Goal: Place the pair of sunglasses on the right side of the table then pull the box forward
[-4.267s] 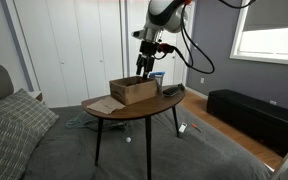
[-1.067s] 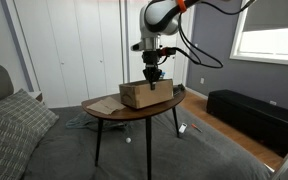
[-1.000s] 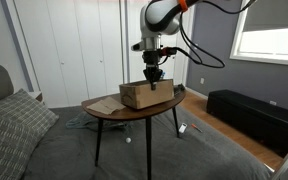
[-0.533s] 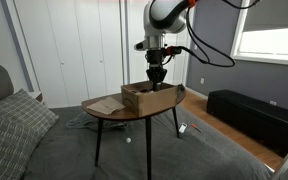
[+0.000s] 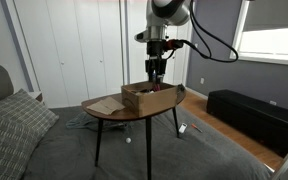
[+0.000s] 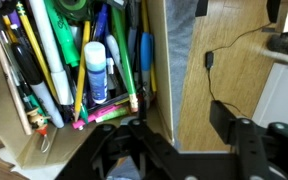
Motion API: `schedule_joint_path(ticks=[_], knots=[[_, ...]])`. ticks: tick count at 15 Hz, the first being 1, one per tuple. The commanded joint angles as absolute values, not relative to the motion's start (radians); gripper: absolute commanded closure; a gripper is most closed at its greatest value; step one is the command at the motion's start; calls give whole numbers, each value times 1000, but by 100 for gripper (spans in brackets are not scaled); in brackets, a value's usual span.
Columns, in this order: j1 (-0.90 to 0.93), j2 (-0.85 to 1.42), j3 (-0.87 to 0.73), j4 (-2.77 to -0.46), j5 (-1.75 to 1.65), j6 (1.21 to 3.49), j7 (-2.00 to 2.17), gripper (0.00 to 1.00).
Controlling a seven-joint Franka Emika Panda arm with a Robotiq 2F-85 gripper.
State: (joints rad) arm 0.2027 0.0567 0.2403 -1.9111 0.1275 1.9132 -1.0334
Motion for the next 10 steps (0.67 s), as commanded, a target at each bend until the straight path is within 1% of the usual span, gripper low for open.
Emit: schedule_joint_path(ticks=[1, 3, 10], knots=[[200, 15, 224, -1873, 121, 1895, -850, 2], [195, -6, 213, -1855, 105, 1886, -749, 0], [184, -131, 188, -1858, -4, 1853, -392, 0]])
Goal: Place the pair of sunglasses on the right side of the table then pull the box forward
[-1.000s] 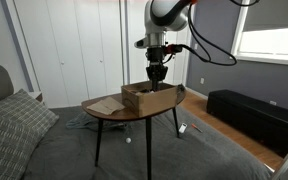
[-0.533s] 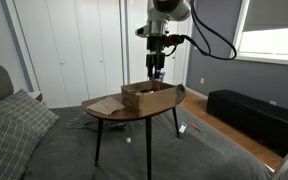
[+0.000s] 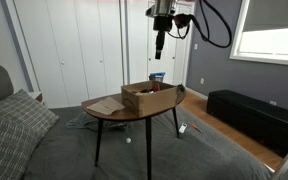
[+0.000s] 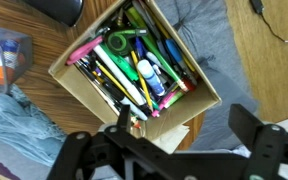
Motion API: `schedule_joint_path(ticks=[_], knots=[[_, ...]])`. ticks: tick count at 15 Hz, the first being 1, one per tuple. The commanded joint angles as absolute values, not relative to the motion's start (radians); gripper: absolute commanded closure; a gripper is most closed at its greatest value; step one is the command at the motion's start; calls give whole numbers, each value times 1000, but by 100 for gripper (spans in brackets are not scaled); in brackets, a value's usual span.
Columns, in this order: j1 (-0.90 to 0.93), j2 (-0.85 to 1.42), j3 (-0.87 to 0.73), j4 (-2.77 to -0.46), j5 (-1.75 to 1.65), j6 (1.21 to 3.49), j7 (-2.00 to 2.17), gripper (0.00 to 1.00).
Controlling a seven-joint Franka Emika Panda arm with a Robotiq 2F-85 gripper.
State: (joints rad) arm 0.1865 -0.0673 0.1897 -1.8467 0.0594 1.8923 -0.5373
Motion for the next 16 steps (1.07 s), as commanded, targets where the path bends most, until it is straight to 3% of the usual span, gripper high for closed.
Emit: schedule_joint_path(ticks=[1, 6, 16], knots=[[183, -151, 190, -1860, -34, 1833, -338, 0], [183, -211, 211, -1852, -140, 1682, -95, 0], [188, -198, 201, -1846, -120, 1698, -116, 0]])
